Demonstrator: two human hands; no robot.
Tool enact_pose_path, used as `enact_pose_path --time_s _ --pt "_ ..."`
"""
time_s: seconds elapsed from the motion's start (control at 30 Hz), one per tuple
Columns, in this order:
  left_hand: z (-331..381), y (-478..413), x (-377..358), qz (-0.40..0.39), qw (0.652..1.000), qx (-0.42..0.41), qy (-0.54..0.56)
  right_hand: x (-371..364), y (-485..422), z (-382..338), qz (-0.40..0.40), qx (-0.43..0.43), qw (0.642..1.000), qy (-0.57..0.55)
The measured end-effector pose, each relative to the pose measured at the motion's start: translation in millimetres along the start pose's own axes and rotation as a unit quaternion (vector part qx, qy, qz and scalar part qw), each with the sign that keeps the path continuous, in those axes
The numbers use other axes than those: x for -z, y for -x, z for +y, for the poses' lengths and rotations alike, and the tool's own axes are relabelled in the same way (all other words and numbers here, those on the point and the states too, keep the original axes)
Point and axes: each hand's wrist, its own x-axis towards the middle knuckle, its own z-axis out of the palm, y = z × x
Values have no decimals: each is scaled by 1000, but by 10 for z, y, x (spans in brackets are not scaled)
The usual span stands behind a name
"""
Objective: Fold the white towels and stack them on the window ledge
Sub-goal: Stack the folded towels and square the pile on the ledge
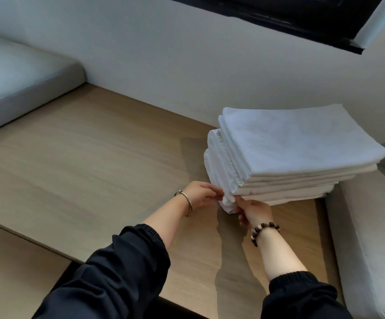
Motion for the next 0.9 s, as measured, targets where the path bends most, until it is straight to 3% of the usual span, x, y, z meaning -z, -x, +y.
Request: enact_pose_path --time_s 0.1,0.17,0.3,0.53,0.7,0.9 --pt "209 -86 108 115 992 -38 29 -11 21 55 81 87 992 30" --pt "382 -206 177 179 981 -71 19 -21 41 34 76 79 994 20" --pt "743 -423 170 162 984 -73 16 -67 2 -6 -2 -25 997 -66" --pt "1106 -640 87 142 987 -34 70 -131 -77 -55 -2 -32 995 -98" --pt "1133 -747 131 156 988 -12 -7 -133 -123 -32 -7 -43 991 -130" --pt "1000 -838 108 219 971 -81 -45 -77 -131 25 -9 -28 991 -129"
